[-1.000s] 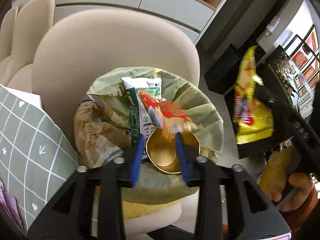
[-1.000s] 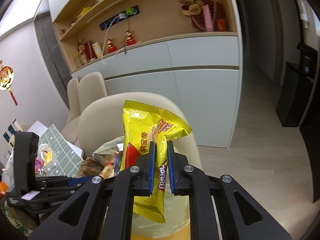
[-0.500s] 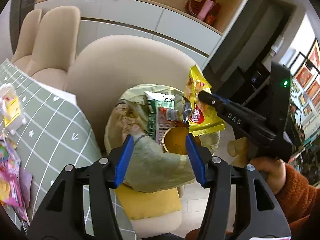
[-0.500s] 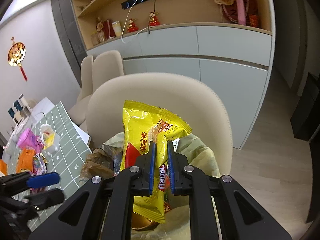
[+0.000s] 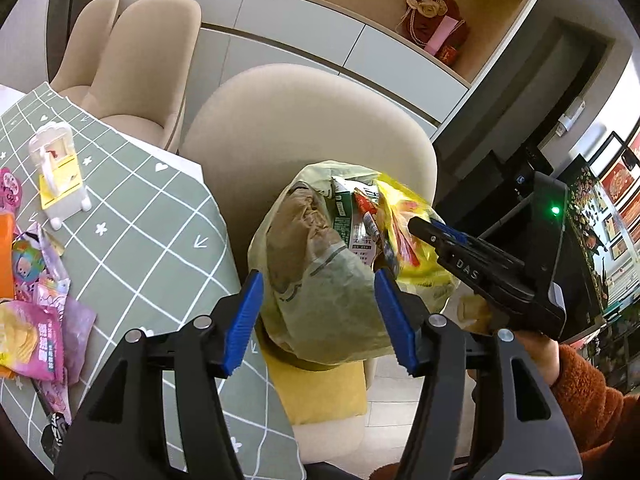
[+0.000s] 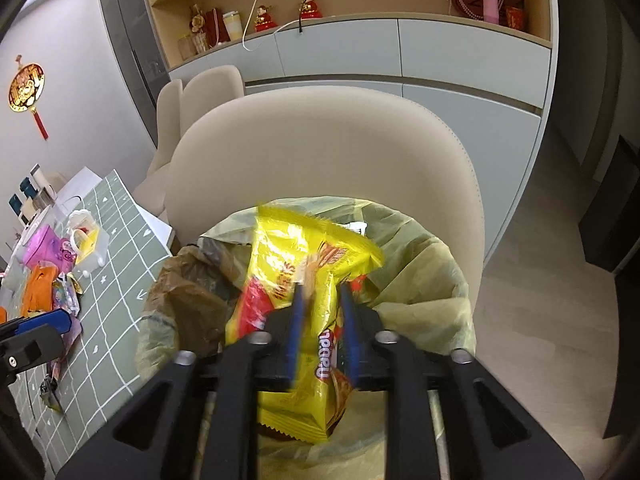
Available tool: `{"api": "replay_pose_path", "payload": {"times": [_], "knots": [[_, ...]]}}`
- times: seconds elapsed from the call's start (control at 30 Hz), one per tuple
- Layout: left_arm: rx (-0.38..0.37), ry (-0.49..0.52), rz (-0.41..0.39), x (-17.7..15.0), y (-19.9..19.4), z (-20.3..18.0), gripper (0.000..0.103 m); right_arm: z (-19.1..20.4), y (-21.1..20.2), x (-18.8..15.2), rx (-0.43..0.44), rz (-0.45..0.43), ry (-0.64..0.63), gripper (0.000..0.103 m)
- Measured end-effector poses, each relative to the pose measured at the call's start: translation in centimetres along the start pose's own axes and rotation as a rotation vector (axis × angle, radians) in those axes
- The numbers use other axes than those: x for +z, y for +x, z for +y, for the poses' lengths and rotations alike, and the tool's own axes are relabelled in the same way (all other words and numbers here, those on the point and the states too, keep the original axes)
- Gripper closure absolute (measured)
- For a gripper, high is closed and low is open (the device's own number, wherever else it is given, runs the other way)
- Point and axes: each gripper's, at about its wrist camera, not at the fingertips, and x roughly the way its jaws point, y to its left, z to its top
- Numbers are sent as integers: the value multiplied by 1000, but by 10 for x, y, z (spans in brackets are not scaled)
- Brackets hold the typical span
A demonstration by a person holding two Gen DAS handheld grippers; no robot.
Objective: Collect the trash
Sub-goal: 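Open the left tool to drop the red bag while the right tool drops the yellow bag, then move the left tool to the orange bag and grasp it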
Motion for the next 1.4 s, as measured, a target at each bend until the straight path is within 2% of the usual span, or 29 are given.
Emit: {"api": "replay_pose_path", "payload": {"times": [0.03, 0.17, 0.37, 0.57, 0.7, 0.83, 0.93, 1.13, 1.27, 1.4], "knots": [[-1, -2, -1, -1, -2, 2, 48, 1, -4, -1, -3, -11, -2, 56], [3, 1, -6, -8, -10, 6, 48, 6, -25, -7, -39, -49, 3, 56], [48, 24, -26, -27, -34, 21, 48, 16, -55, -22, -51, -70, 43, 56], [88, 16, -52, -44, -61, 51, 48, 43, -86, -37, -24, -111, 63, 56], [134, -17, -78, -59, -85, 89, 48, 68, -99, -44, 35, -131, 65, 54], [194, -71, -105, -70, -109, 132, 48, 100, -104, -52, 57, -135, 6, 46], [244, -80, -127, -76, -128, 164, 48, 121, -104, -59, 62, -131, -36, 45], [302, -97, -191, -79, -162, 221, 47, 155, -98, -73, 115, -76, -76, 45], [305, -112, -213, -71, -164, 248, 46, 167, -95, -75, 138, -62, -96, 45], [299, -150, -175, -53, -140, 273, 46, 173, -90, -75, 152, -48, -85, 45]]}}
